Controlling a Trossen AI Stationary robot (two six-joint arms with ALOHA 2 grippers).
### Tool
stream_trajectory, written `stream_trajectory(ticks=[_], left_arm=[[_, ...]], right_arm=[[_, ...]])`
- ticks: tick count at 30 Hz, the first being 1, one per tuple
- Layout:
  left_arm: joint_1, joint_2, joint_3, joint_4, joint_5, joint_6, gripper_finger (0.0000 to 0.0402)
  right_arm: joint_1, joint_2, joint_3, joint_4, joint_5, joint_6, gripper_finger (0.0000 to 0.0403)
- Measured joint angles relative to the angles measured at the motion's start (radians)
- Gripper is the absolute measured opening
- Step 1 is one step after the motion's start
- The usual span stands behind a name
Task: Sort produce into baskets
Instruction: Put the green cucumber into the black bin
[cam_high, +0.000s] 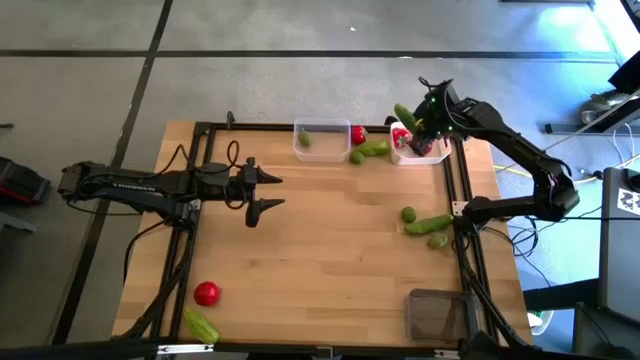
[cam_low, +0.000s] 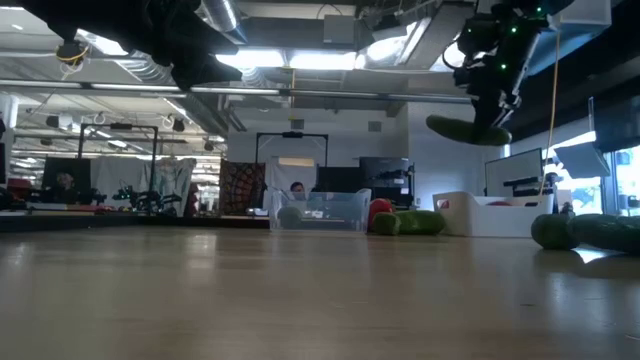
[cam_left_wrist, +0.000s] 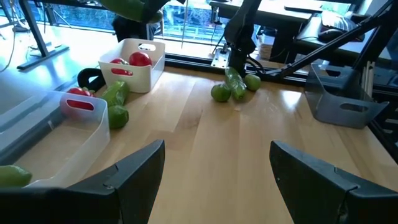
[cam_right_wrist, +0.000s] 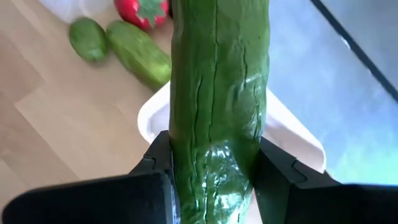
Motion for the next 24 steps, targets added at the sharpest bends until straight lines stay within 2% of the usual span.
stream_trajectory(ticks=[8, 13, 19, 24], left_arm=[[0.0, 0.0, 0.0, 0.0, 0.0, 0.01, 0.0287], [0.0, 0.0, 0.0, 0.0, 0.0, 0.009, 0.0287], [0.001, 0.0, 0.0, 0.002, 0.0, -0.044, 0.0287], [0.002, 0.0, 0.0, 0.061, 0.0, -0.052, 0.0287]], right_arm=[[0.003, 0.0, 0.0, 0.005, 0.007, 0.025, 0.0111], [0.018, 0.0, 0.0, 0.025, -0.112, 0.03, 0.0111], [0.15, 0.0, 0.0, 0.094, -0.213, 0.047, 0.0111], [0.314, 0.008, 0.0, 0.197, -0.22, 0.078, 0.0111]])
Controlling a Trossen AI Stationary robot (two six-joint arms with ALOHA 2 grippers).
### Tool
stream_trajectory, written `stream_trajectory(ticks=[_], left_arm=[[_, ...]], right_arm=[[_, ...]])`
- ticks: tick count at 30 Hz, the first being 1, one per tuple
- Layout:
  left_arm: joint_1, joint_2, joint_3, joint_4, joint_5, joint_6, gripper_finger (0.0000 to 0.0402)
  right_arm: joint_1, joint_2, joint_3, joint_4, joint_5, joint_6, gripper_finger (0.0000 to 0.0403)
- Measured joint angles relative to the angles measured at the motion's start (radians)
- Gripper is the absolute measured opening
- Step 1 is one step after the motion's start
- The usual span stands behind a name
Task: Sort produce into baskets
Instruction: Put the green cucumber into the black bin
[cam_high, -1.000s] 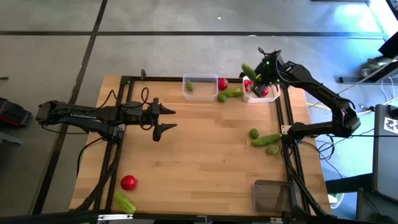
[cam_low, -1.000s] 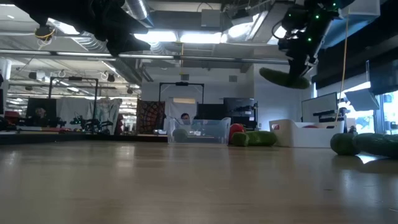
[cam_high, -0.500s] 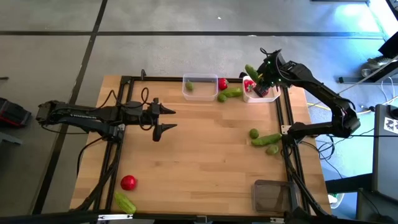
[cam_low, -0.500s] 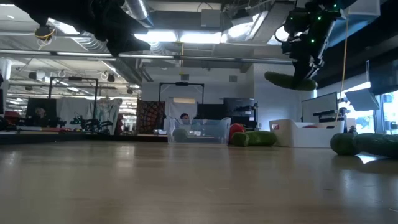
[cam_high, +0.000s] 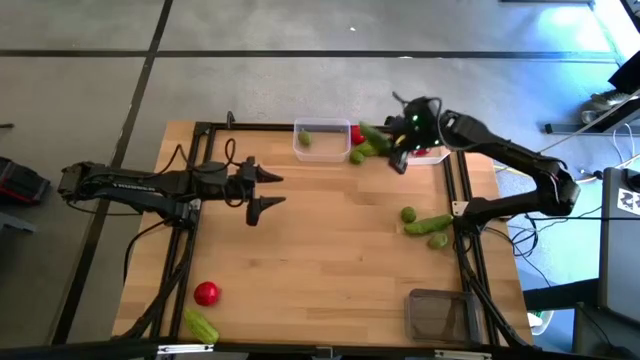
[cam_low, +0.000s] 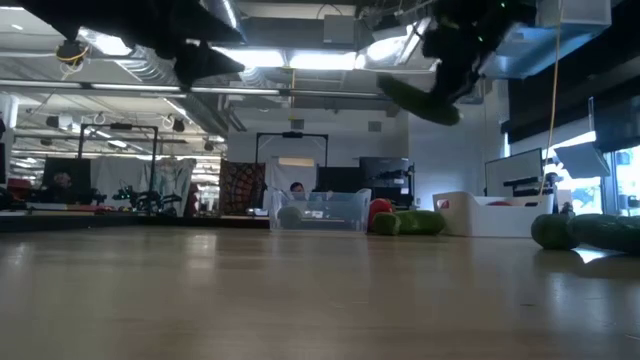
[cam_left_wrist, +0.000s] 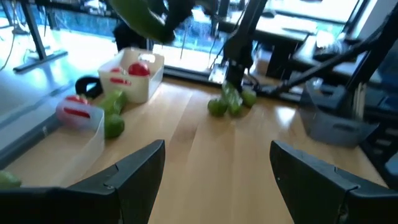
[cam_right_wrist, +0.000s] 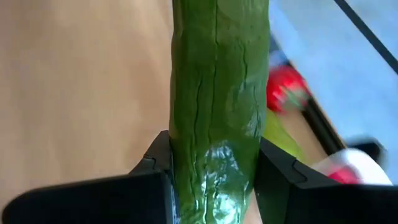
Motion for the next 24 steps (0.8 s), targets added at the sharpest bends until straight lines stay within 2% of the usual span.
stream_trajectory(ticks=[7, 12, 24], left_arm=[[0.0, 0.025, 0.0, 0.111, 0.0, 0.005, 0.0287], [0.0, 0.102, 0.0, 0.253, 0.0, 0.019, 0.0287], [-0.003, 0.242, 0.0, 0.489, 0.0, 0.02, 0.0287]], right_arm=[[0.193, 0.0, 0.0, 0.151, 0.001, 0.021, 0.0111], [0.301, 0.01, 0.0, 0.255, 0.001, 0.026, 0.0111], [0.45, 0.119, 0.0, 0.453, 0.011, 0.028, 0.0111]])
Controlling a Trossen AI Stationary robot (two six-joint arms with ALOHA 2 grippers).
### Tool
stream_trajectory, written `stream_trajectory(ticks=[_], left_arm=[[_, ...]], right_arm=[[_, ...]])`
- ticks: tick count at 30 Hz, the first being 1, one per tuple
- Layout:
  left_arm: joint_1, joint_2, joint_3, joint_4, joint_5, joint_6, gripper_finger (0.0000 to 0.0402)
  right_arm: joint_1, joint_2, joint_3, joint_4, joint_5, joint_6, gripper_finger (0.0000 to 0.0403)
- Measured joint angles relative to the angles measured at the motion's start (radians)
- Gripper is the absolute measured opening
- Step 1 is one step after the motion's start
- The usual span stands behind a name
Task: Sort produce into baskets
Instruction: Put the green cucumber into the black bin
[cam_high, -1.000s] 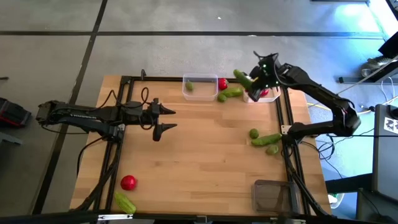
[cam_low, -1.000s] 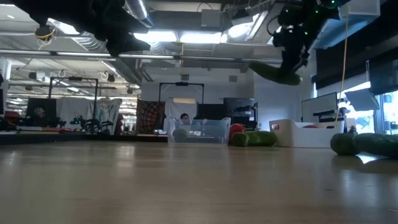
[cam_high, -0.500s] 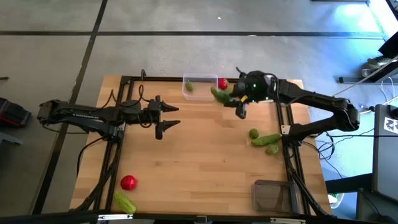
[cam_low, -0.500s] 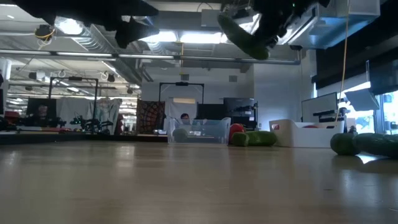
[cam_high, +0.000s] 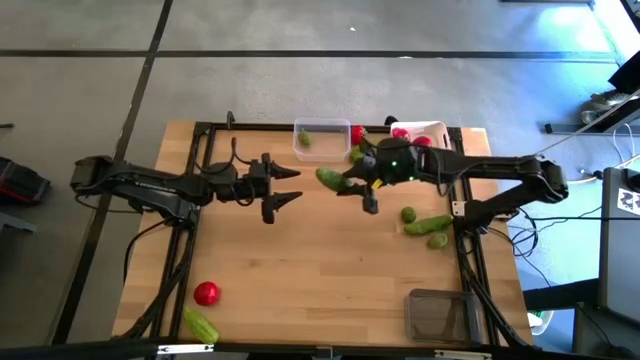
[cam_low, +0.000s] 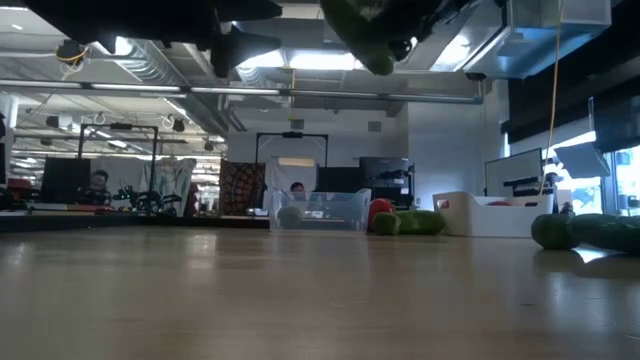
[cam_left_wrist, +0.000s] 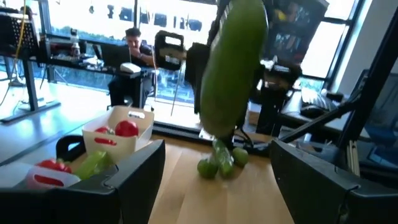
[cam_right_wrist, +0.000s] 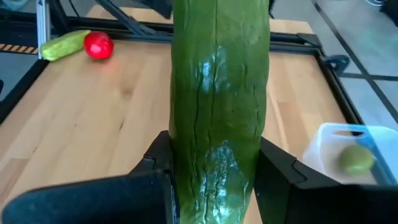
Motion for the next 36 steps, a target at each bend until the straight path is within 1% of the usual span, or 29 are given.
stream_trajectory(ticks=[6, 9, 11, 15, 21, 26, 30, 33, 36], left_arm=[[0.0, 0.025, 0.0, 0.051, 0.0, 0.0, 0.0287], [0.0, 0.032, 0.0, 0.065, 0.017, 0.001, 0.0287], [-0.001, 0.032, 0.0, 0.067, 0.034, 0.001, 0.0287], [-0.001, 0.032, 0.0, 0.074, 0.043, 0.002, 0.0287], [-0.001, 0.033, 0.0, 0.094, 0.043, 0.024, 0.0287], [-0.001, 0.083, 0.0, 0.186, 0.043, 0.032, 0.0287], [-0.002, 0.131, 0.002, 0.22, 0.043, 0.04, 0.0287], [-0.002, 0.154, 0.002, 0.252, 0.043, 0.045, 0.0278], [-0.002, 0.159, 0.002, 0.261, 0.043, 0.053, 0.0249]], right_arm=[[0.034, 0.072, 0.0, 0.078, 0.001, -0.007, 0.0111], [0.04, 0.096, 0.0, 0.108, 0.001, -0.007, 0.0111], [0.04, 0.099, 0.0, 0.115, 0.002, -0.007, 0.0111], [0.039, 0.099, 0.0, 0.134, 0.042, -0.007, 0.0111], [0.039, 0.116, 0.0, 0.218, 0.042, -0.003, 0.0111], [0.039, 0.17, 0.0, 0.307, 0.035, 0.009, 0.0111], [0.039, 0.203, 0.0, 0.386, 0.017, 0.019, 0.0111], [0.039, 0.213, 0.0, 0.418, -0.004, 0.023, 0.0111], [0.039, 0.222, 0.0, 0.433, -0.007, 0.027, 0.0111]])
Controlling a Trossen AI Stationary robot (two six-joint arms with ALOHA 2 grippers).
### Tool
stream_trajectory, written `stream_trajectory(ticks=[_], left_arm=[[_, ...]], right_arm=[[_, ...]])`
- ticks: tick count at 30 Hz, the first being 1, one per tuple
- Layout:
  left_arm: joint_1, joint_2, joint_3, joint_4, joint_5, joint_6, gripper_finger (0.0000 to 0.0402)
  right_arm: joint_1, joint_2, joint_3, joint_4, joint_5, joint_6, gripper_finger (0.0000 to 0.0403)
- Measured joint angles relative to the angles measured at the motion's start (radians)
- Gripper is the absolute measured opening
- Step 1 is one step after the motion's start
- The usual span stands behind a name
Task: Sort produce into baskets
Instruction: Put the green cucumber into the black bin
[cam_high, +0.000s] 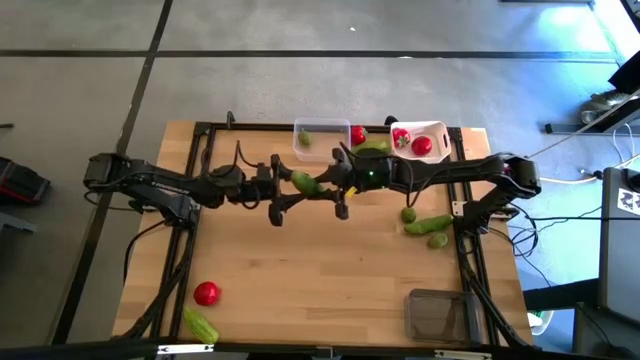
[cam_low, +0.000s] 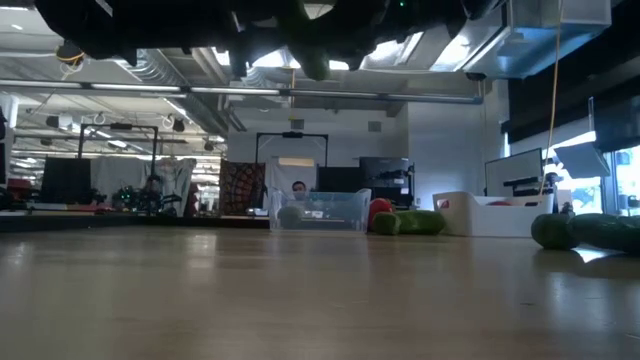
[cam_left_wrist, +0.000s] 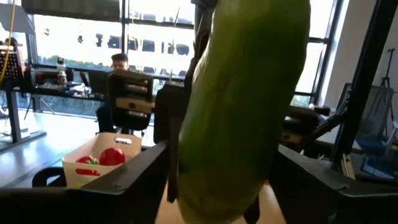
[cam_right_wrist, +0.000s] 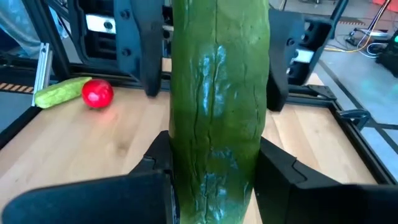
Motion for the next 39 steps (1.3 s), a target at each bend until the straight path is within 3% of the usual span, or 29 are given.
stream_trajectory(ticks=[7, 10, 14, 20, 24, 29, 35, 39], left_arm=[[-0.004, 0.0, 0.0, 0.005, -0.004, 0.024, 0.0156], [-0.004, 0.0, 0.0, 0.0, -0.003, 0.042, 0.0156], [-0.004, -0.002, 0.0, -0.012, 0.0, 0.068, 0.0156], [-0.004, -0.018, 0.0, -0.058, -0.01, 0.071, 0.016], [-0.004, -0.01, 0.002, -0.066, -0.015, 0.078, 0.0162], [-0.009, 0.051, 0.056, -0.091, -0.017, 0.098, 0.0164], [-0.013, 0.095, 0.114, -0.116, -0.018, 0.123, 0.0165], [-0.013, 0.093, 0.114, -0.114, -0.018, 0.134, 0.0166]], right_arm=[[0.0, 0.0, 0.0, 0.029, -0.003, 0.02, 0.0111], [0.0, 0.0, 0.0, 0.026, -0.003, 0.02, 0.013], [-0.001, -0.012, 0.0, -0.023, -0.004, 0.022, 0.0196], [-0.001, -0.145, 0.001, -0.239, 0.045, 0.004, 0.0286], [-0.002, -0.212, 0.001, -0.215, 0.049, -0.01, 0.0315], [-0.001, -0.176, 0.004, -0.04, 0.028, -0.009, 0.0323], [0.0, -0.083, 0.002, 0.028, -0.06, 0.048, 0.0316], [0.0, -0.054, 0.001, 0.041, -0.054, 0.047, 0.0303]])
